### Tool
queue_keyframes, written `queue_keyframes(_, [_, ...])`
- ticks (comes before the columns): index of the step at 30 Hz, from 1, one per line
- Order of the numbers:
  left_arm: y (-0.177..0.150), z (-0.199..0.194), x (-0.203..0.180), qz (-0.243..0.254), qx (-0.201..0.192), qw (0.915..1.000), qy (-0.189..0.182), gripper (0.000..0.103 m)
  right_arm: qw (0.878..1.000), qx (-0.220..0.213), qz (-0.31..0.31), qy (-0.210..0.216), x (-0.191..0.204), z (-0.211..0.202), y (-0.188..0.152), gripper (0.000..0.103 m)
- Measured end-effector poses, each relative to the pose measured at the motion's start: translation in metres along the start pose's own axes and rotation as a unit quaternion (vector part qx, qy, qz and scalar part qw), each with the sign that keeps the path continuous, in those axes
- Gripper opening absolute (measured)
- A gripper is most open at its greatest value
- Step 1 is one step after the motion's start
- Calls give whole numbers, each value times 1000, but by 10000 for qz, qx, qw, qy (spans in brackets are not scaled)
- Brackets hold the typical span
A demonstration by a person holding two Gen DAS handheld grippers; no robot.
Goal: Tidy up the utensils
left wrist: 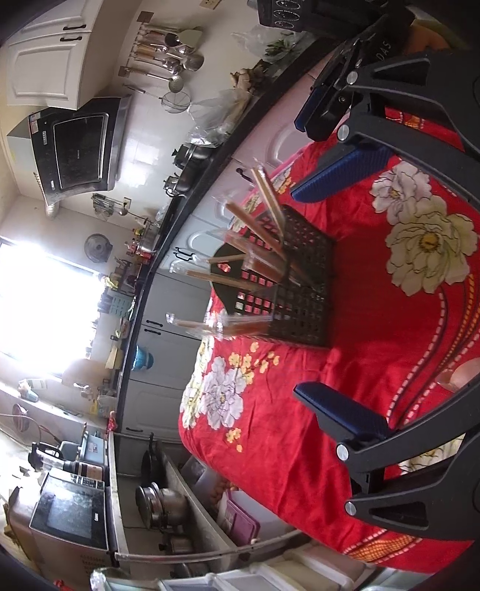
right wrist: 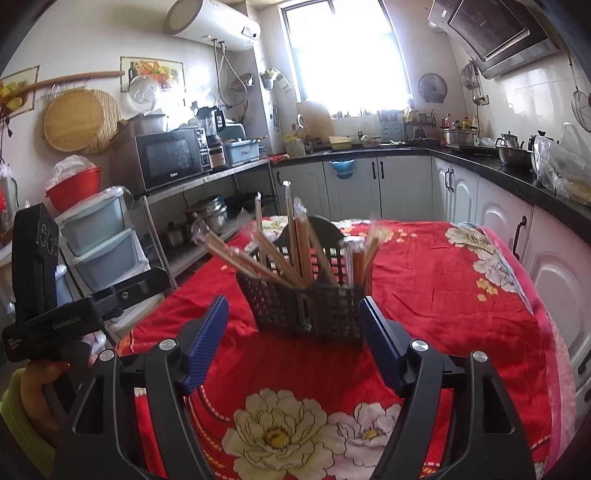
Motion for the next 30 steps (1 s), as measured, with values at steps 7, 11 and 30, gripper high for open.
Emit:
queue_keyframes(7, [-14,-5,5,17,17,9999,133,92,9999,163,45,-27,0,3,-21,78])
queue_keyframes(11, [-22,-5,6,58,39,9998,209,92,9997,241,72,-65,-1,4,-33,82])
queue_keyframes(30, [-56,4,7,353,-109,9977,576,92,9962,-415,31,-763,-22,-6,-70,96])
Point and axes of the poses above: each gripper's, at about its wrist camera, not at the fingertips, and z roughly the way its jaws point, x to its left, y to its top, the point moved 7 cm from there along z, roughly the way its jaws point, and after that the axes turned 3 degrees about x, right-handed, at the moved point
